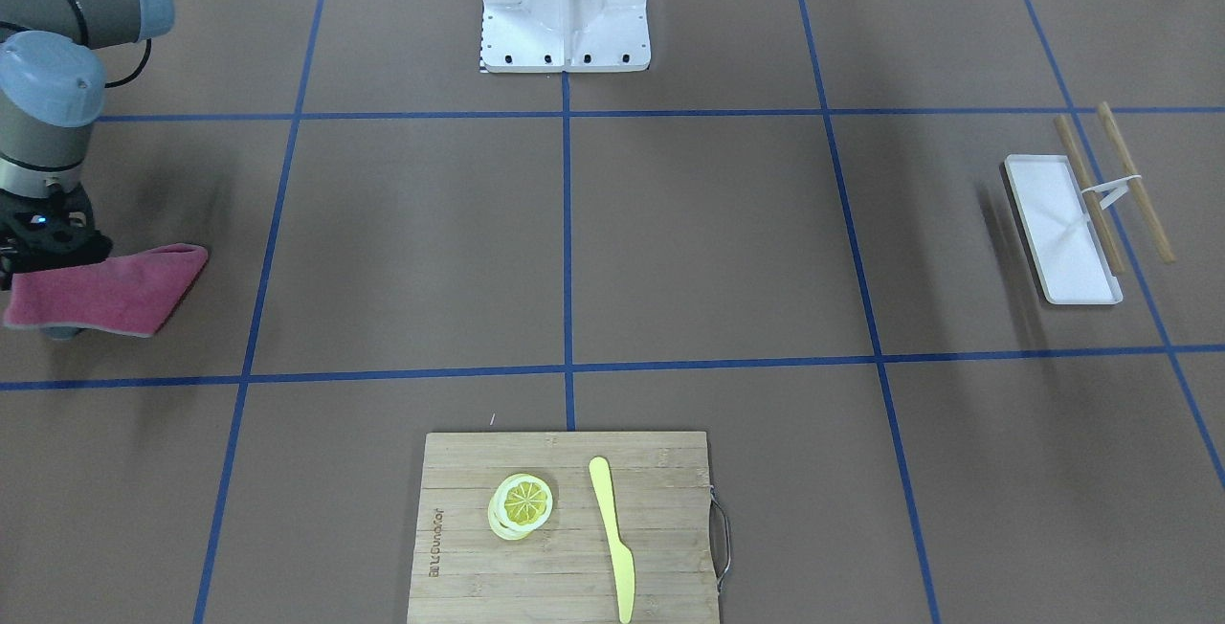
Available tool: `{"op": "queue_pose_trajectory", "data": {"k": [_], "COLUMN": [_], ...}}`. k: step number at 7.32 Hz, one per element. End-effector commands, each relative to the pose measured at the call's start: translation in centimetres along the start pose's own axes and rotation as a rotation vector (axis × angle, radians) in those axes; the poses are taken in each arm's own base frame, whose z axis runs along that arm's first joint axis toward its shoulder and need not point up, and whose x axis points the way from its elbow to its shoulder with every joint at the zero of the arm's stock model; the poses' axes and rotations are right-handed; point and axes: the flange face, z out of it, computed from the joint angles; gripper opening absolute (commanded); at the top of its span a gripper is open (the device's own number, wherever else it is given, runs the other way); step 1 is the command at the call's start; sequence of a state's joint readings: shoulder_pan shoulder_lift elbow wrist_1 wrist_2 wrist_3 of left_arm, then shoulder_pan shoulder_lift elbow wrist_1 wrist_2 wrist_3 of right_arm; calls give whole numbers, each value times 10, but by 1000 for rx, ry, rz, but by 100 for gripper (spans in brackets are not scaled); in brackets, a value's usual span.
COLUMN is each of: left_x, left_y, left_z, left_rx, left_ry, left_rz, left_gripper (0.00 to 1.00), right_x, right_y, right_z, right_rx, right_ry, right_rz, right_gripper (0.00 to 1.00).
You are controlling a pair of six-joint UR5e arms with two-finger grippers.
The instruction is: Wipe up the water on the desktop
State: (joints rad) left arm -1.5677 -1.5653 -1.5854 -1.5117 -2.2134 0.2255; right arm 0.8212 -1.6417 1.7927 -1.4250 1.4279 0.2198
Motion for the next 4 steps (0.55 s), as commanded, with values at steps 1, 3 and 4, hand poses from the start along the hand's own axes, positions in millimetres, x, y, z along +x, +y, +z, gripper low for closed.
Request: {"op": "queue_pose_trajectory", "data": {"k": [1, 3, 4], "left_x": [-1, -1, -1], "left_y": [1, 1, 2], "left_z": [2, 2, 2], "left_rx": [-4, -3, -4], "left_ry": [1, 1, 1], "left_rz": [-3, -2, -3], "left_gripper": [98, 98, 98], "right_x": [62, 55, 31], "right_y": [23, -45, -69], "right_z": [78, 58, 46], "right_rx": [28, 65, 68], "right_ry": [38, 10, -18], "right_rz": [-44, -21, 23], "right_gripper": [0, 0, 0]}}
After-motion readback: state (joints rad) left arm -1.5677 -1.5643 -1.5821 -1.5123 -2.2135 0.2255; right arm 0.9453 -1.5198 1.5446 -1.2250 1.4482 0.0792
